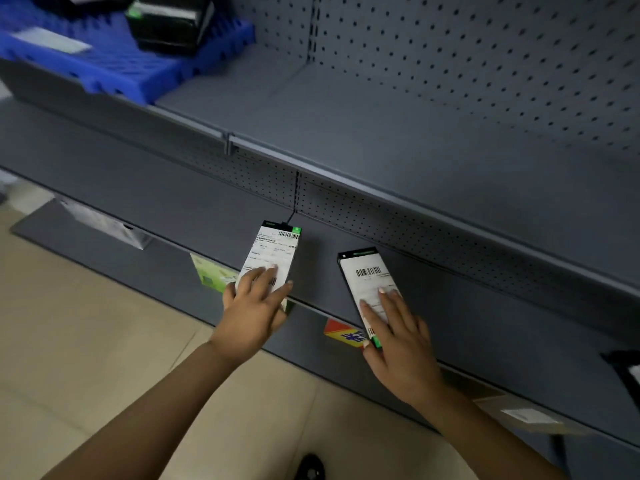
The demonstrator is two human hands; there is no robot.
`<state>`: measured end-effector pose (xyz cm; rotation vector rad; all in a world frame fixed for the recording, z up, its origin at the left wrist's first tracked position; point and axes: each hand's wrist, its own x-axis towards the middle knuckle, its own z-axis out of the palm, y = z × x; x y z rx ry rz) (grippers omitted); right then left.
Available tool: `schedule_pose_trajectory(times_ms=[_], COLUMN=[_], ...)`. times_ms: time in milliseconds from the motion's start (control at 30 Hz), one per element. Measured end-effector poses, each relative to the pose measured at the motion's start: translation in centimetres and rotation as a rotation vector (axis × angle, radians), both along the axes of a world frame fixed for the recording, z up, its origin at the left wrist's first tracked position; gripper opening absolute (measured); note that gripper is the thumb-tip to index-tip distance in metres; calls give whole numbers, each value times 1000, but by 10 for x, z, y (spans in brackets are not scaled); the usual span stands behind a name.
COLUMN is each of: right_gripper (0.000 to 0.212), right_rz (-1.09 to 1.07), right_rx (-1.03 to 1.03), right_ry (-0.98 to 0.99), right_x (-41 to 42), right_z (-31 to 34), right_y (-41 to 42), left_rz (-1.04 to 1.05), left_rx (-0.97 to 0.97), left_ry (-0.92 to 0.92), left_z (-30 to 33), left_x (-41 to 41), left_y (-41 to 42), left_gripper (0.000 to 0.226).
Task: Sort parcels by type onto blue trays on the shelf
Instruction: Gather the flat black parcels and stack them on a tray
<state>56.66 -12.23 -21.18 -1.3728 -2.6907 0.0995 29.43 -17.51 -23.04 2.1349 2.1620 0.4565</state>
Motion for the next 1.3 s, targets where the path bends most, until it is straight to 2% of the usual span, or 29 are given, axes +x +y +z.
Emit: schedule_pose_trajectory(times_ms=[333, 733, 1000, 1300], right_gripper=[62, 64, 71, 74], right_rz=[69, 112, 137, 179], right_rx=[67, 238, 257, 311], right_ry=[130, 309, 356, 357], right_x=[-58, -117, -148, -192], right_z=[76, 214, 286, 324], right_y=[-100, -191, -190, -112], left_rz=[26, 30, 39, 65], left_rx=[274, 523, 598, 621], left_ry=[-45, 57, 106, 163], left_z=[91, 238, 298, 321], left_x=[-44, -109, -148, -196], left_y=[-122, -227, -232, -176], left_gripper=[43, 43, 44, 42])
